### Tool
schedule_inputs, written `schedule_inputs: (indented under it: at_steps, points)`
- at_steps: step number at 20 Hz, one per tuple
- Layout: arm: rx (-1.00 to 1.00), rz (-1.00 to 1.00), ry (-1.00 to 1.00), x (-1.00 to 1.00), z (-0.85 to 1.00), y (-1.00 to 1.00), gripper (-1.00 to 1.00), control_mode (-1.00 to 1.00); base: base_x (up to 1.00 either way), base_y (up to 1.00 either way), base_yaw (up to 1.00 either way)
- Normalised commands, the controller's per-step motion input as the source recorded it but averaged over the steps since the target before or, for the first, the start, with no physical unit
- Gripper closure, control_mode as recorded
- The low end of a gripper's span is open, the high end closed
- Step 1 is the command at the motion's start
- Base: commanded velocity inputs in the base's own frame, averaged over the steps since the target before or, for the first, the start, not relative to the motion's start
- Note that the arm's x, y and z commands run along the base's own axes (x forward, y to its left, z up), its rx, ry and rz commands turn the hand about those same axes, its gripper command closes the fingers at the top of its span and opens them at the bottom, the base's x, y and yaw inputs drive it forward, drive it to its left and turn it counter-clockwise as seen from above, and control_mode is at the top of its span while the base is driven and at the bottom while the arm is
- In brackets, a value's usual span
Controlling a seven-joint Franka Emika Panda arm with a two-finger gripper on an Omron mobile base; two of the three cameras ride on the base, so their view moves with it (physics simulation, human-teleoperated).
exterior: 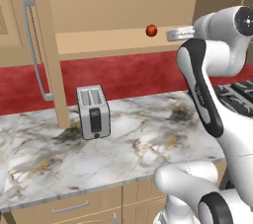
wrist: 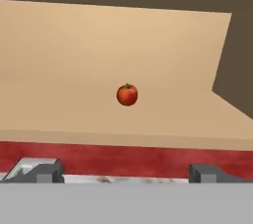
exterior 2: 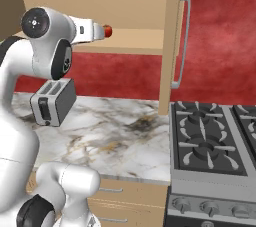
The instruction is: Pick the apples from the cabinet and place them in one bowl. Pick the pear from the sink and place it in the other bowl.
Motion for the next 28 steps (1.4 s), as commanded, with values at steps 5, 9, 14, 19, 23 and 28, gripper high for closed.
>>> schedule_inputs:
  at_steps: [5, 9, 14, 19, 23, 28]
  points:
    - [0.0, -0.03, 0.08, 0.49, 0.0, 0.02, -1.0, -1.0, 0.0, 0.0, 0.0]
    - [0.0, -0.07, 0.03, 0.48, 0.0, 0.13, -1.0, -1.0, 0.0, 0.0, 0.0]
    - [0.0, -0.05, 0.0, 0.32, 0.0, 0.09, -1.0, -1.0, 0.0, 0.0, 0.0]
    - [0.0, 0.0, 0.07, 0.17, 0.01, 0.01, -1.0, -1.0, 0.0, 0.0, 0.0]
    - [0.02, 0.0, 0.19, 0.08, 0.0, 0.0, -1.0, -1.0, 0.0, 0.0, 0.0]
    - [0.0, 0.0, 0.03, 0.0, 0.0, 0.0, -1.0, -1.0, 0.0, 0.0, 0.0]
